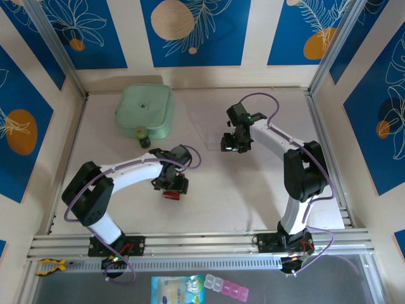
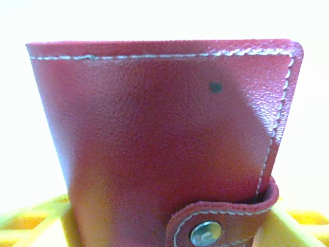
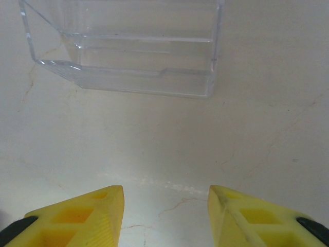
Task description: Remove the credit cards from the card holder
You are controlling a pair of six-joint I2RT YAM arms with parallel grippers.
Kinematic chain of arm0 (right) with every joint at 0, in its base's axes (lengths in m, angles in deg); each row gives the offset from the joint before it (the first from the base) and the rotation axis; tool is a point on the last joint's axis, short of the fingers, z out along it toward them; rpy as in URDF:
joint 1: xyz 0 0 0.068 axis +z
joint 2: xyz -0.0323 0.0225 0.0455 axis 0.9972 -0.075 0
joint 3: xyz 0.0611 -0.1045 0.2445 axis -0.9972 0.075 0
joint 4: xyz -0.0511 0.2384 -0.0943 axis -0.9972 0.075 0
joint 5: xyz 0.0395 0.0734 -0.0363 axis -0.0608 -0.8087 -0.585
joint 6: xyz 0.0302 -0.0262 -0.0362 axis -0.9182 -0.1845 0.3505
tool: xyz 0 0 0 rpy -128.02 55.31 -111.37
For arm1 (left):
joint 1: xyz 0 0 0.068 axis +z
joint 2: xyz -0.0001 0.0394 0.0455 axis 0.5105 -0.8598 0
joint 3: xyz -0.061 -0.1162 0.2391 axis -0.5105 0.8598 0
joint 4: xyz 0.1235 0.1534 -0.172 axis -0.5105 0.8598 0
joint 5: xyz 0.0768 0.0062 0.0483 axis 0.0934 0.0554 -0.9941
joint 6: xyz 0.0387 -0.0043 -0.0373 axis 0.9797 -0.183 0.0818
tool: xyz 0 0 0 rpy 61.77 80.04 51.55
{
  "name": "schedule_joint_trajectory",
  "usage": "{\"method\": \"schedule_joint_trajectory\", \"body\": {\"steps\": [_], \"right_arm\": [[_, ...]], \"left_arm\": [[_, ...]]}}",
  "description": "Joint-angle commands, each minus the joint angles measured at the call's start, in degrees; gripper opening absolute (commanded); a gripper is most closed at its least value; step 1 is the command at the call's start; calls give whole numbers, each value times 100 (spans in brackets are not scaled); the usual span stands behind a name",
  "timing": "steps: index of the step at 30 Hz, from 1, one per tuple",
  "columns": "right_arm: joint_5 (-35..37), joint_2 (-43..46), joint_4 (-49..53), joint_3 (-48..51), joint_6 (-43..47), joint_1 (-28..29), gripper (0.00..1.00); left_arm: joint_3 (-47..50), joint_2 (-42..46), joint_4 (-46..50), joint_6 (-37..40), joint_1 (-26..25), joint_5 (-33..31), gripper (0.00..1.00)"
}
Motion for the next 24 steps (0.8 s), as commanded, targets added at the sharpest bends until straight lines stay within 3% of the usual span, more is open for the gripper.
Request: {"method": "schedule_joint_trajectory", "body": {"steps": [1,13,24], "right_arm": [[-58,351,-50,160,109,-74,47],[-427,925,-388,914,228,-396,47],[-768,1218,-662,1381,124,-428,47]], "left_arm": [[-472,-293,117,-378,-207,138,74],[-2001,-1714,-70,-1027,-685,405,74],[-2038,-1858,-391,-1293,-859,727,84]]}}
